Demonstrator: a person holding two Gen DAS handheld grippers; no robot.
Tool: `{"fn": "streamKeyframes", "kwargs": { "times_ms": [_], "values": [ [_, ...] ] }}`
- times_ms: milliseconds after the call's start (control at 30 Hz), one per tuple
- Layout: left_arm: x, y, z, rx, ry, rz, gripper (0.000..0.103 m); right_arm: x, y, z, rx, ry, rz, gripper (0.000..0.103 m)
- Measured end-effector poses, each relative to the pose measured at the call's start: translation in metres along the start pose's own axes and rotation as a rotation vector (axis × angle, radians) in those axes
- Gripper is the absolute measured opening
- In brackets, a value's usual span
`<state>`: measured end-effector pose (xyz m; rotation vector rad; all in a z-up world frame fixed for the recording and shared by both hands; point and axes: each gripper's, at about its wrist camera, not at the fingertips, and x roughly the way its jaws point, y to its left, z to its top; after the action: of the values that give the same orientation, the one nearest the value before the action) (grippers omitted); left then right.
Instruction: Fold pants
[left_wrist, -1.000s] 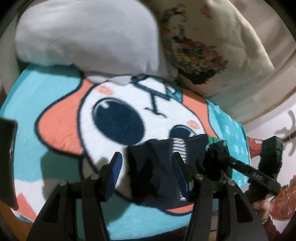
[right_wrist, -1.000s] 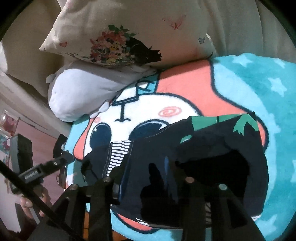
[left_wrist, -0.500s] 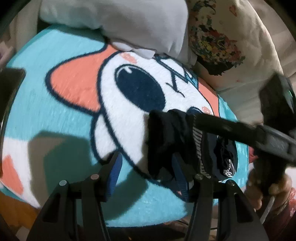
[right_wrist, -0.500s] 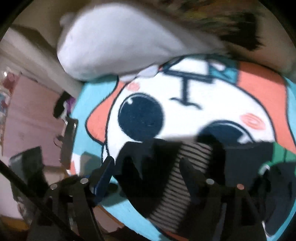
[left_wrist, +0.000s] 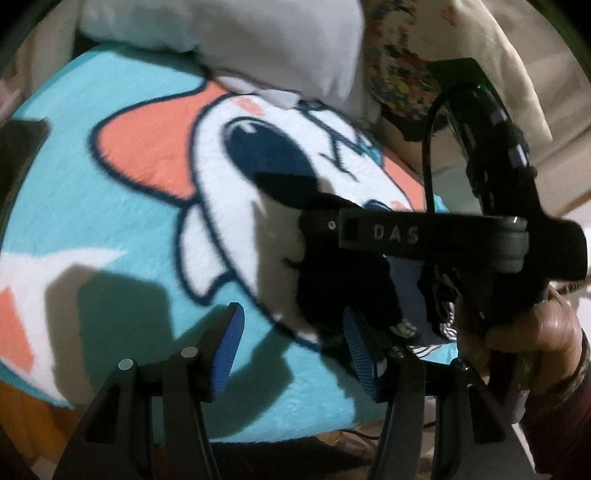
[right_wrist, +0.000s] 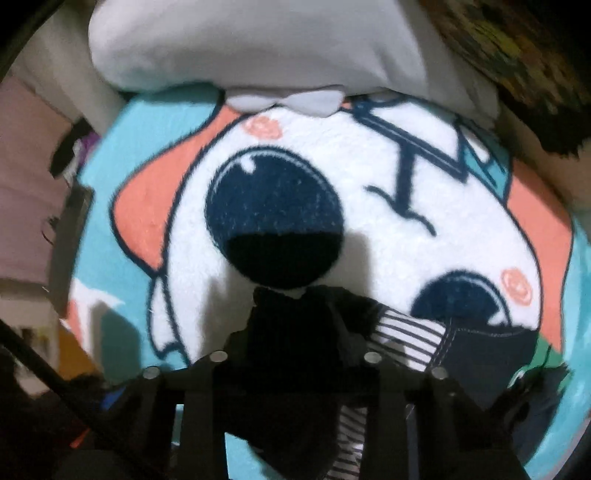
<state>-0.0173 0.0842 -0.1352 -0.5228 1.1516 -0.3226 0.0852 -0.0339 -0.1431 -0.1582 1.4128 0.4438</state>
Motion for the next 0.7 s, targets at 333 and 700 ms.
{"fn": "streamKeyframes", "kwargs": {
  "times_ms": [333,700],
  "values": [
    [0.035,-0.049,0.013,0.195,0.059,-0.004,0.01,-0.034,-0.022,-0.007,0.08,-0.088,0.106,0.028],
    [0.02,-0.127,0.027,0.257,0.028,-0.092,0.01,-0.1,-0.084,-0.039,0.205,-0.251,0.256,0.028]
  ]
}}
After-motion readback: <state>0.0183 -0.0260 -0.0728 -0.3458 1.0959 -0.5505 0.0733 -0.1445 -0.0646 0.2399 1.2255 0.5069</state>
